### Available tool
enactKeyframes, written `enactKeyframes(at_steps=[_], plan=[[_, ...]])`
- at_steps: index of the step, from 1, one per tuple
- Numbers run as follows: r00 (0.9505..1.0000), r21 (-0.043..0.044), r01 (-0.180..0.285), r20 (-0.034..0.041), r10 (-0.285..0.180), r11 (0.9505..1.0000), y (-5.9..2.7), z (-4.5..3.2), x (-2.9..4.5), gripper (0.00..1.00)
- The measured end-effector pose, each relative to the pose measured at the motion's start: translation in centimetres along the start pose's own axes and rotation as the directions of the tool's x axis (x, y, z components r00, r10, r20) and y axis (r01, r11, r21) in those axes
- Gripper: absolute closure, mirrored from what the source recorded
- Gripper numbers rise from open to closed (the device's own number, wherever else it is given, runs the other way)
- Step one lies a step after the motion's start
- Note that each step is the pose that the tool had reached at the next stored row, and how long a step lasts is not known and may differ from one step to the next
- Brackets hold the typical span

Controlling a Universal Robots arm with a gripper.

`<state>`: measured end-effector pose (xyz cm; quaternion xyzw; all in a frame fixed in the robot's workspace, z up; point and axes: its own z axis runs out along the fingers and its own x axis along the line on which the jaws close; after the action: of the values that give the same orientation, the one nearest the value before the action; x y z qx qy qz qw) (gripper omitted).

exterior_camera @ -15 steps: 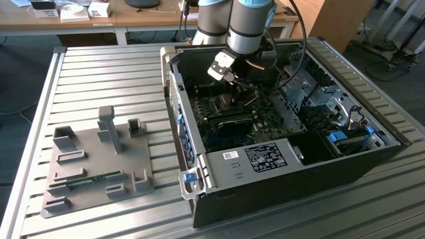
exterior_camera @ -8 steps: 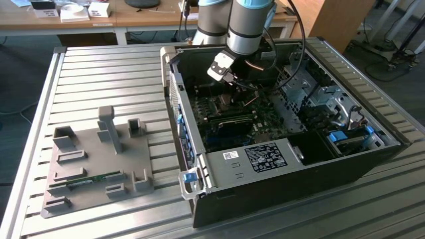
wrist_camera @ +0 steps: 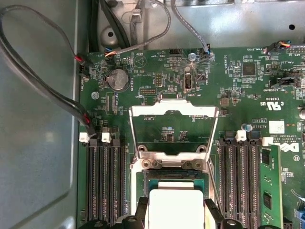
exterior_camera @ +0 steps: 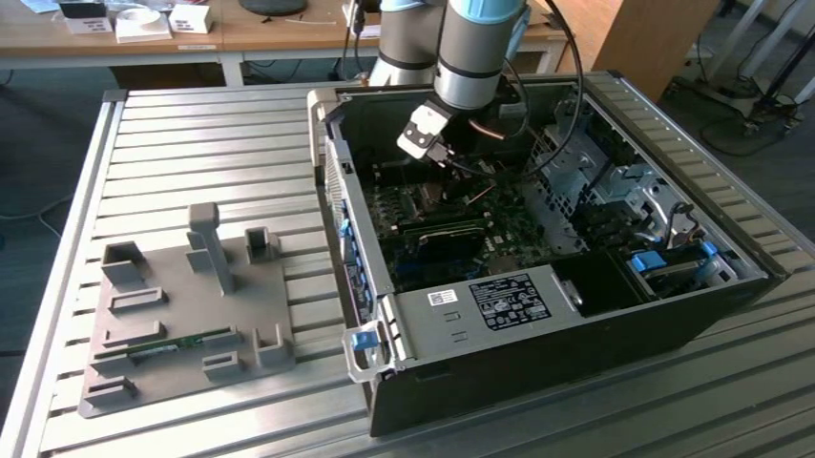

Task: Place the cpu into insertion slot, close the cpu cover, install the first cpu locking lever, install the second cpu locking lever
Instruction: 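Place the cpu into insertion slot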

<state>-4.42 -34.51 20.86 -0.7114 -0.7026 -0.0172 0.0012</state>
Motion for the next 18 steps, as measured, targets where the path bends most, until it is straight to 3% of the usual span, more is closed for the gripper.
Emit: enactKeyframes(at_steps=[9,18], plan=[[1.0,0.0,-0.001,-0.0001,0.001,1.0,-0.01,0.83,-0.02,0.46],[1.0,0.0007,-0.001,-0.0001,0.001,1.0,0.01,1.0,-0.02,0.46]])
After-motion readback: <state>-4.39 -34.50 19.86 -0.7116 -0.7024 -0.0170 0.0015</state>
